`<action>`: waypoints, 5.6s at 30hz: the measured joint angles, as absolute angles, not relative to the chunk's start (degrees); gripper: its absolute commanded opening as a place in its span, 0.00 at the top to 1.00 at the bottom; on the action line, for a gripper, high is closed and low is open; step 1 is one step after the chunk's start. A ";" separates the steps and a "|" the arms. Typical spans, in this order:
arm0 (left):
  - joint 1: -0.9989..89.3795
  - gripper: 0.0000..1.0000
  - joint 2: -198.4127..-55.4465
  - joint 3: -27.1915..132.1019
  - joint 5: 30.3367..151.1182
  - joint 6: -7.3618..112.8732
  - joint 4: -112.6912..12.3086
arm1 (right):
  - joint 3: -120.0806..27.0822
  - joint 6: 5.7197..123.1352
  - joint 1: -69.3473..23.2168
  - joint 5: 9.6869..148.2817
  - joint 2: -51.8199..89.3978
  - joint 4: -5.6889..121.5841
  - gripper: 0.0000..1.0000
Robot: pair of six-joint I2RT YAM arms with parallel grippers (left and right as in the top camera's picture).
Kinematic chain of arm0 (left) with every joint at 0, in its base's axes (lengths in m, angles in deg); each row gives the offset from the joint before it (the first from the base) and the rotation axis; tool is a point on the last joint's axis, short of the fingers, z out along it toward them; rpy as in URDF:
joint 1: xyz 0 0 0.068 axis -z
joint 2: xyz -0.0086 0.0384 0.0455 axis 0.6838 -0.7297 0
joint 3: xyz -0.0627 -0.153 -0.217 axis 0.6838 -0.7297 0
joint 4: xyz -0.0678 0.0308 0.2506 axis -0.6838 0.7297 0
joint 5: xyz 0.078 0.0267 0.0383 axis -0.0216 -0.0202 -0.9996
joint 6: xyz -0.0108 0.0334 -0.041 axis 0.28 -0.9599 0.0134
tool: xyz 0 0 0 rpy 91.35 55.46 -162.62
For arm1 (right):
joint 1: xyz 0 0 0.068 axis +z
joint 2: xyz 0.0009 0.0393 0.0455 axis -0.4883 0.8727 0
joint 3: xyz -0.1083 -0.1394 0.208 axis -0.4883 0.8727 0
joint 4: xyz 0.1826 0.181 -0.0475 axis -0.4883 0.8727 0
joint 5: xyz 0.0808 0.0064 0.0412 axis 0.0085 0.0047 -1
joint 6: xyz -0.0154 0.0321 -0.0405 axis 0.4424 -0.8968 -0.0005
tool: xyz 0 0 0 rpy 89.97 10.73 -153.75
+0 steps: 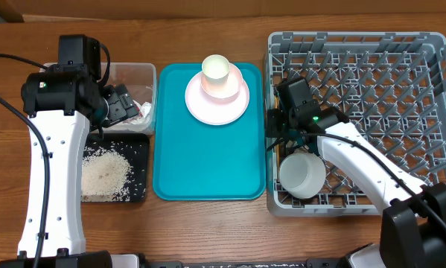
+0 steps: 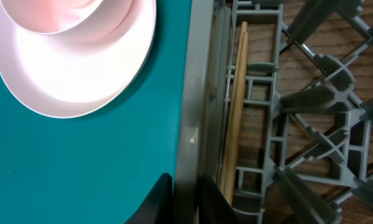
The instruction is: Sort waste into correct bins and load items into the dishwasher
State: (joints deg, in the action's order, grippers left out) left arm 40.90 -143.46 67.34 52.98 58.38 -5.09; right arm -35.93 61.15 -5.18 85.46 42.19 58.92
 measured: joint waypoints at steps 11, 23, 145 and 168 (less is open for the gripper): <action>40.90 0.00 -143.46 67.34 52.98 58.38 -5.09 | -35.80 61.91 -5.20 85.38 42.21 58.18 0.72; 40.90 0.00 -143.46 67.34 52.98 58.38 -5.11 | -47.54 63.38 -4.56 82.93 42.43 62.55 0.74; 40.90 0.00 -143.46 67.34 52.98 58.38 -5.09 | -75.73 80.08 11.74 94.97 71.30 65.65 0.66; 40.88 0.00 -143.46 67.34 52.98 58.36 -5.09 | -75.36 81.61 10.19 97.55 71.32 68.21 0.79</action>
